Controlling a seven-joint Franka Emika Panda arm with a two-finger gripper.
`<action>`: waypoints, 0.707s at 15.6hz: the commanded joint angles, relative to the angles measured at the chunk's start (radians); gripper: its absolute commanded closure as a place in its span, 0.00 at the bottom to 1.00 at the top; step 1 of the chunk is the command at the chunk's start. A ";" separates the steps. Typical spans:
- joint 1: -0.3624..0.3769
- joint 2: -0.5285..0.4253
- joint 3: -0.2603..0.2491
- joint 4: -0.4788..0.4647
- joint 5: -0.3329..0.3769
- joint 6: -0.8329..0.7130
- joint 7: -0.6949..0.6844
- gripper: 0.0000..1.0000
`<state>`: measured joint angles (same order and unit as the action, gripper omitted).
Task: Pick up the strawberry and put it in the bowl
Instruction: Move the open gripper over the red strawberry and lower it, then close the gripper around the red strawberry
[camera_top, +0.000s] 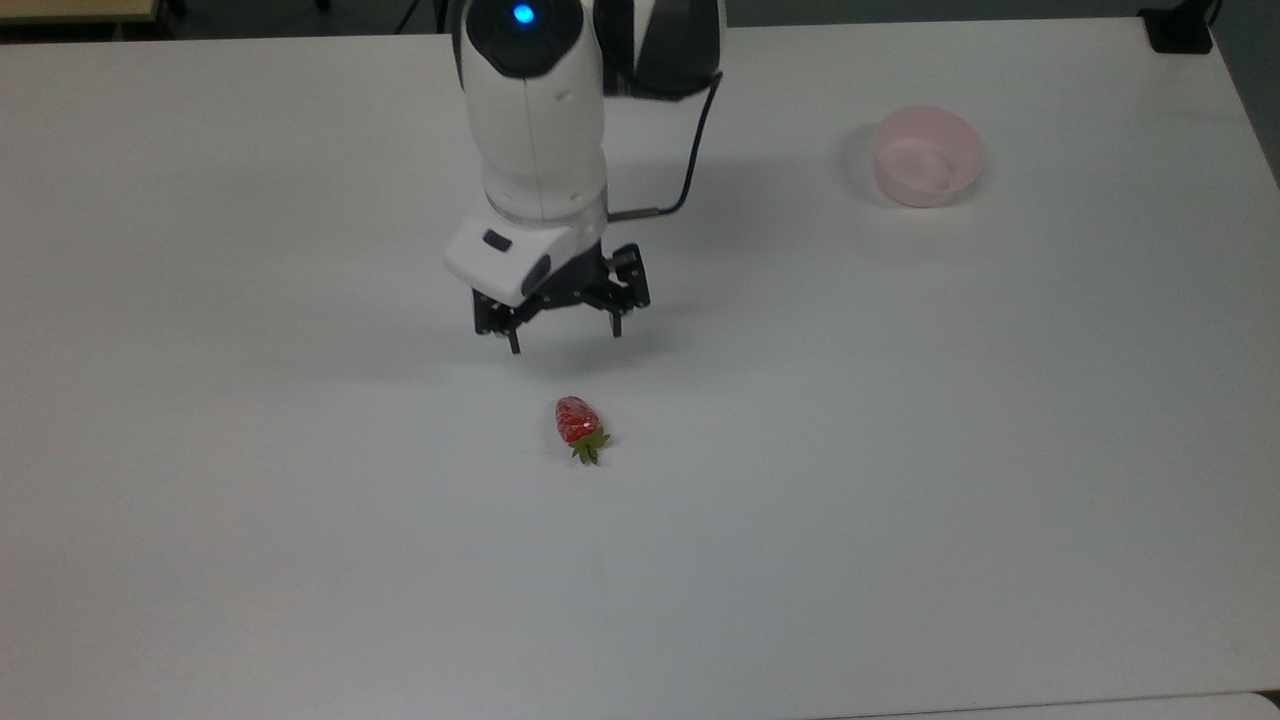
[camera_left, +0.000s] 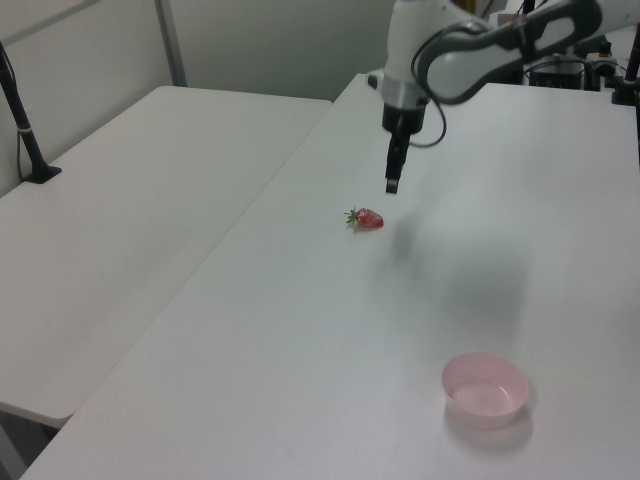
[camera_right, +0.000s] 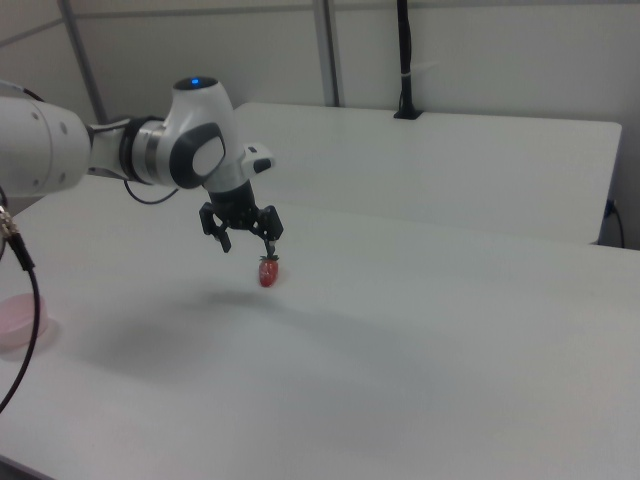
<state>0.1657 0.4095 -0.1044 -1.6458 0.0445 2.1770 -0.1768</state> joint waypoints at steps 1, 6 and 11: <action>0.017 0.080 -0.006 0.018 -0.006 0.134 0.017 0.00; 0.028 0.178 0.005 0.090 -0.071 0.153 0.051 0.13; 0.043 0.244 0.005 0.100 -0.109 0.266 0.131 0.21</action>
<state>0.1900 0.6048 -0.0981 -1.5727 -0.0177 2.3850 -0.1094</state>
